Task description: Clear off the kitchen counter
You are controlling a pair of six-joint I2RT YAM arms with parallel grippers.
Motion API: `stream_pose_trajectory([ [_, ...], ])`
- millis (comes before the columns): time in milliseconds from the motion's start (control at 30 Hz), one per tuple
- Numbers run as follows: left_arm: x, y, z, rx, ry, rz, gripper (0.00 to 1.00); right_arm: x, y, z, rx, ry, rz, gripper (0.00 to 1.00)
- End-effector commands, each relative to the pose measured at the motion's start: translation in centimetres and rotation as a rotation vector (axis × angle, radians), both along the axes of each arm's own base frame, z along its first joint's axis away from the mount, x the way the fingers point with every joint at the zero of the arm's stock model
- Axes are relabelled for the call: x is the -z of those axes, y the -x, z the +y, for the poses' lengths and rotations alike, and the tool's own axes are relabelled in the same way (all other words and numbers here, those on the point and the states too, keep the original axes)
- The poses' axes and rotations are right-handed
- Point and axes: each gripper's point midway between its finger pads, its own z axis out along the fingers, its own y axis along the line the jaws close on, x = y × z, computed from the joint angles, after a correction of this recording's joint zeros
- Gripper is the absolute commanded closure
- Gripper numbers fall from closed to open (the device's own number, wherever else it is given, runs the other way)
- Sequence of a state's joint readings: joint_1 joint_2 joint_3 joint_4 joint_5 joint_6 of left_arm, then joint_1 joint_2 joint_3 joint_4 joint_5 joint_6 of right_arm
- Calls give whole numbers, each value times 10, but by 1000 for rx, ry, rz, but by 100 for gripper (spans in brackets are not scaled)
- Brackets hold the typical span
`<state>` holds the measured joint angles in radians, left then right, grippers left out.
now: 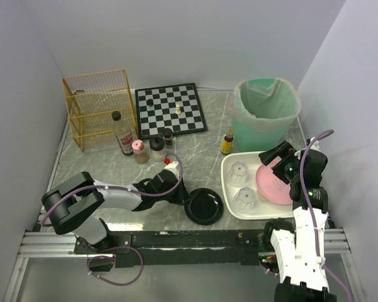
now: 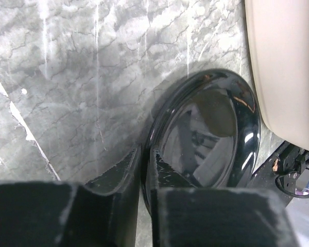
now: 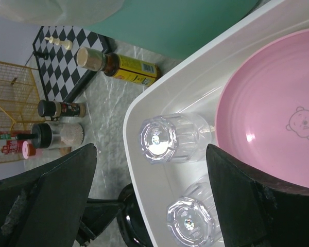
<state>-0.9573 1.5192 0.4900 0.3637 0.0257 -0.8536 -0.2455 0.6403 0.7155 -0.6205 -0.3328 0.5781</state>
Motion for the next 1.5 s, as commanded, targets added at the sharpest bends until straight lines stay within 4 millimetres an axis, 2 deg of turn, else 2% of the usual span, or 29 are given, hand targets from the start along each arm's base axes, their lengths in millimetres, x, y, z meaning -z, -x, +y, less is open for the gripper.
stream_pose_trajectory([
  [0, 33, 19, 30, 21, -176, 69, 89, -18, -6, -5, 2, 40, -53, 8],
  [100, 26, 14, 35, 4, -206, 48, 94, -28, -4, -10, 31, 63, -69, 8],
  [200, 11, 8, 39, -16, -223, 26, 99, -47, -3, -7, 16, 73, -134, 9],
  [300, -9, 3, 41, -22, -197, 17, 99, -65, -5, 10, -98, 67, -184, 9],
  [467, -38, -12, 50, -55, -137, 8, 99, -78, -15, 31, -179, 114, -164, 5],
  [633, -69, -26, 60, -83, -94, -20, 99, -89, -23, 87, -344, 107, -188, 2],
  [767, -98, -28, 57, -65, -29, -37, 99, -92, -15, 139, -557, 35, -242, 1],
  [900, -122, -28, 54, -45, 56, -45, 99, -79, 0, 164, -693, -27, -251, 0],
  [1033, -139, -29, 53, -25, 114, -47, 99, -63, 14, 173, -766, -71, -231, 0],
  [1200, -163, -37, 56, -21, 150, -81, 99, -44, 24, 173, -789, -85, -194, 0],
  [1467, -196, -45, 55, -15, 224, -120, 99, -35, 33, 186, -874, -159, -179, 0],
])
